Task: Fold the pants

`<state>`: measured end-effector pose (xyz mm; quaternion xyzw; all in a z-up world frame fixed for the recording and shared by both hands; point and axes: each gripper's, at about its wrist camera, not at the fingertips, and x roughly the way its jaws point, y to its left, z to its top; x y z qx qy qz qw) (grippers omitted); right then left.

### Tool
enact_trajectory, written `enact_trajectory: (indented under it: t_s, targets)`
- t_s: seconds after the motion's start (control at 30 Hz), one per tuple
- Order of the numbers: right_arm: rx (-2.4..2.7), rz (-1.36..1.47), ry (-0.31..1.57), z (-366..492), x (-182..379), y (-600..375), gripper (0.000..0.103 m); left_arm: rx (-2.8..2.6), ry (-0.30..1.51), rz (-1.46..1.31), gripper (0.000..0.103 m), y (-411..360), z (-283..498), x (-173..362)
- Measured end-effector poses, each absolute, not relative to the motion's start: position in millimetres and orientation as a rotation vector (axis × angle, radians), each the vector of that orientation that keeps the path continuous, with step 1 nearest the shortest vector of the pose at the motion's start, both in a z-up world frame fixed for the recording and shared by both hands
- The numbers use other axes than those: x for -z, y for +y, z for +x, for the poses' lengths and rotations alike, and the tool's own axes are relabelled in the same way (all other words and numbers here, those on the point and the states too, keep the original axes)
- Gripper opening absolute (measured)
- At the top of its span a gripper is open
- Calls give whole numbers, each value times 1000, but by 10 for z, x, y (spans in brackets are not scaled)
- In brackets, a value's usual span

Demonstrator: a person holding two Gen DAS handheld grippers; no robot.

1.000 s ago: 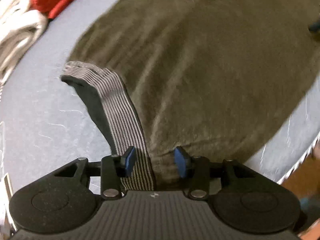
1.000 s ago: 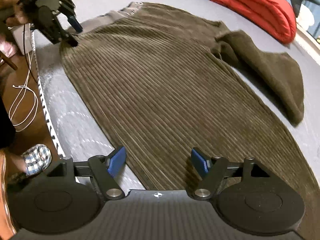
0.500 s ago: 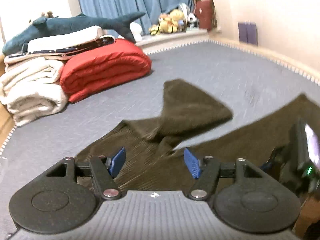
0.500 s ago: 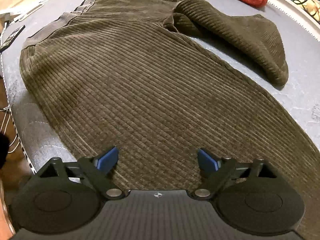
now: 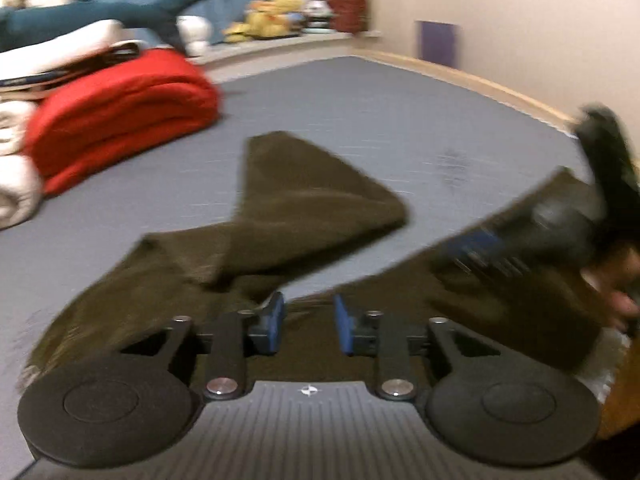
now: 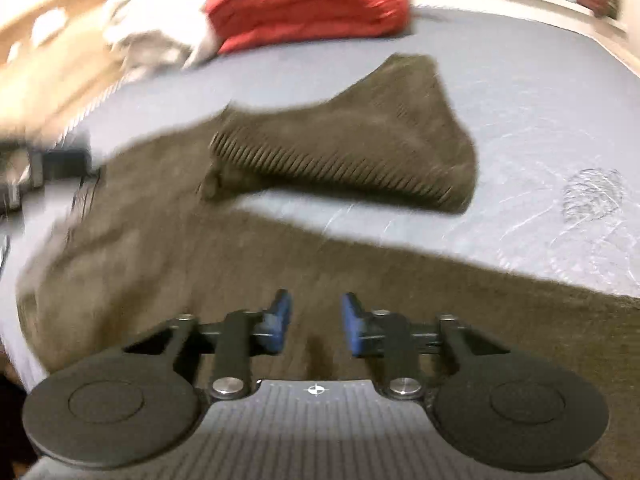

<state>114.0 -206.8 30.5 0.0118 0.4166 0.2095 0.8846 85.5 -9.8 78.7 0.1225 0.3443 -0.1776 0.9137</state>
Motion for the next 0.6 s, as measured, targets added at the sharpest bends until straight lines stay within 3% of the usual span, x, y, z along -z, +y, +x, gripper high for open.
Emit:
enact_trajectory:
  t_s: [0.2, 0.33, 0.43, 0.6]
  targets:
    - [-260, 161, 790, 1488, -387, -2278, 28, 420, 714, 265, 20, -42, 911, -819]
    - [-211, 241, 790, 1728, -352, -2397, 38, 363, 758, 258, 23, 134, 978, -732]
    - [-164, 281, 767, 1916, -363, -2483, 44, 294, 799, 236, 34, 312, 1072, -661]
    - [-71, 350, 722, 2250, -268, -2594, 57, 258, 838, 205, 34, 526, 1076, -669]
